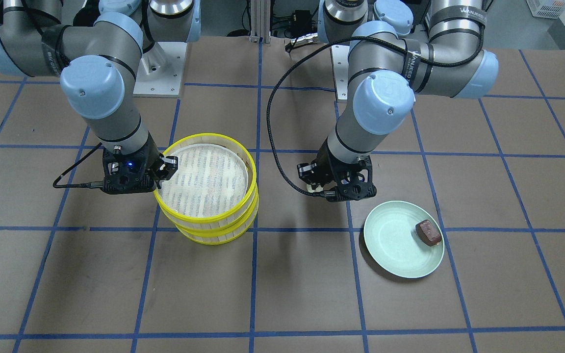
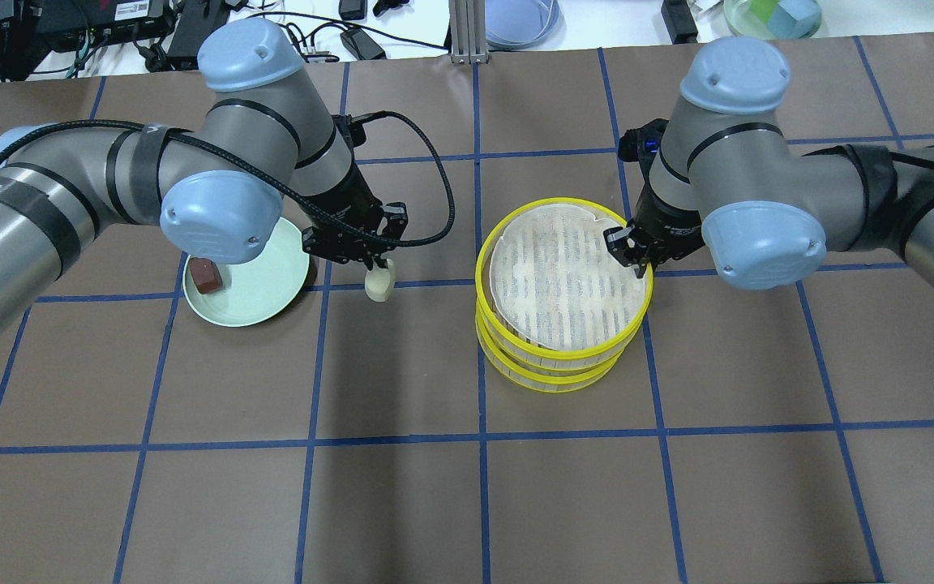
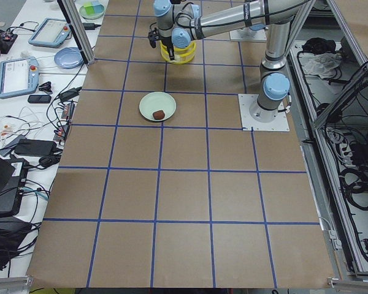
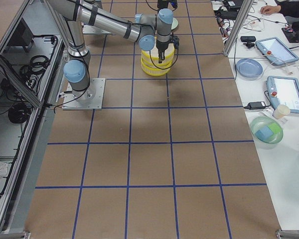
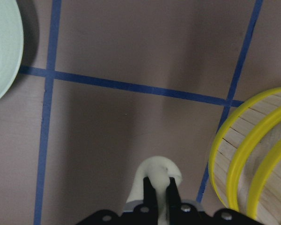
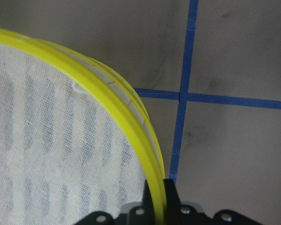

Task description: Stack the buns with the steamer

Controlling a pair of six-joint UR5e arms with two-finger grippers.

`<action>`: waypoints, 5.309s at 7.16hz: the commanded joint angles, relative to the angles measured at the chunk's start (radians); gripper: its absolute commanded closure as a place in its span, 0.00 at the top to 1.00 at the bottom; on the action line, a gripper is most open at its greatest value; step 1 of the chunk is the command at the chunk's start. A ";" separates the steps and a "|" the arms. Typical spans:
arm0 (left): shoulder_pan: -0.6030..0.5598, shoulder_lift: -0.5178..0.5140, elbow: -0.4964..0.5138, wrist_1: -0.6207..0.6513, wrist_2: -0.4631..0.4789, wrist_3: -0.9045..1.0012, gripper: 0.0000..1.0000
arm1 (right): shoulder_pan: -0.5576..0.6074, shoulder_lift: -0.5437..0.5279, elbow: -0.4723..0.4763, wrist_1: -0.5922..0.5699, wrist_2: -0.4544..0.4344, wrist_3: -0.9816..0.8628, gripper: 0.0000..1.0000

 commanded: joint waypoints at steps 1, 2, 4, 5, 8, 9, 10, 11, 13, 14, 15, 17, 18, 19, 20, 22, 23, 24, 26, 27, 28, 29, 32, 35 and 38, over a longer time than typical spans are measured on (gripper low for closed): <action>-0.016 -0.003 -0.001 0.002 -0.009 -0.029 0.00 | 0.015 0.006 0.012 -0.013 0.001 -0.003 0.00; -0.016 -0.003 -0.001 0.004 -0.009 -0.029 0.00 | 0.016 0.006 0.012 -0.013 0.000 -0.003 0.00; -0.017 -0.003 -0.001 0.004 -0.009 -0.029 0.00 | -0.011 0.000 -0.010 -0.013 -0.014 -0.110 0.00; -0.019 -0.003 -0.001 0.004 -0.011 -0.031 0.00 | -0.086 -0.003 -0.046 0.014 -0.067 -0.188 0.00; -0.057 -0.029 -0.001 0.033 -0.045 -0.121 0.00 | -0.303 -0.001 -0.071 0.034 -0.062 -0.431 0.00; -0.107 -0.053 -0.001 0.133 -0.051 -0.228 0.00 | -0.303 0.000 -0.071 0.034 -0.062 -0.433 0.00; -0.143 -0.086 0.002 0.204 -0.062 -0.277 0.00 | -0.303 0.000 -0.070 0.039 -0.060 -0.430 0.00; -0.175 -0.122 0.032 0.218 -0.063 -0.346 0.00 | -0.303 0.000 -0.070 0.041 -0.060 -0.428 0.00; -0.236 -0.201 0.120 0.234 -0.115 -0.479 0.00 | -0.303 -0.001 -0.070 0.042 -0.059 -0.425 0.00; -0.256 -0.225 0.126 0.269 -0.138 -0.541 0.00 | -0.303 -0.003 -0.068 0.042 -0.059 -0.424 0.00; -0.265 -0.239 0.119 0.269 -0.138 -0.548 0.57 | -0.303 -0.003 -0.068 0.042 -0.059 -0.424 0.00; -0.269 -0.236 0.119 0.271 -0.137 -0.548 0.76 | -0.303 -0.003 -0.067 0.042 -0.059 -0.424 0.00; -0.269 -0.230 0.119 0.269 -0.135 -0.548 0.77 | -0.303 -0.004 -0.067 0.042 -0.059 -0.422 0.00; -0.269 -0.230 0.119 0.269 -0.134 -0.548 0.77 | -0.303 -0.006 -0.064 0.044 -0.057 -0.418 0.00; -0.267 -0.227 0.119 0.269 -0.132 -0.548 0.78 | -0.301 -0.006 -0.064 0.044 -0.057 -0.410 0.00; -0.260 -0.204 0.116 0.265 -0.117 -0.516 0.81 | -0.292 -0.007 -0.062 0.060 -0.056 -0.387 0.00; -0.225 -0.192 0.115 0.256 -0.067 -0.402 0.83 | -0.275 -0.007 -0.062 0.061 -0.056 -0.372 0.00; -0.157 -0.166 0.114 0.228 -0.025 -0.296 0.87 | -0.243 -0.009 -0.062 0.083 -0.048 -0.293 0.00; -0.022 -0.080 0.115 0.081 0.044 -0.022 0.90 | -0.119 -0.007 -0.062 0.096 -0.037 -0.119 0.00; 0.047 -0.051 0.115 0.024 0.059 0.094 0.92 | -0.034 0.003 -0.065 0.084 -0.018 0.000 0.00; 0.114 -0.035 0.114 -0.005 0.091 0.203 0.92 | 0.031 0.022 -0.065 0.067 -0.019 0.063 0.00; 0.174 -0.035 0.112 -0.010 0.104 0.316 0.92 | 0.044 0.035 -0.061 0.036 -0.019 0.055 0.00; 0.380 -0.093 0.090 0.036 0.211 0.521 0.90 | 0.045 0.056 -0.022 -0.054 -0.034 -0.023 0.00; 0.411 -0.178 0.051 0.137 0.208 0.515 0.90 | 0.044 0.057 -0.007 -0.054 -0.042 -0.066 0.00; 0.411 -0.221 0.010 0.199 0.211 0.515 0.90 | 0.016 0.057 0.002 -0.056 -0.043 -0.106 0.00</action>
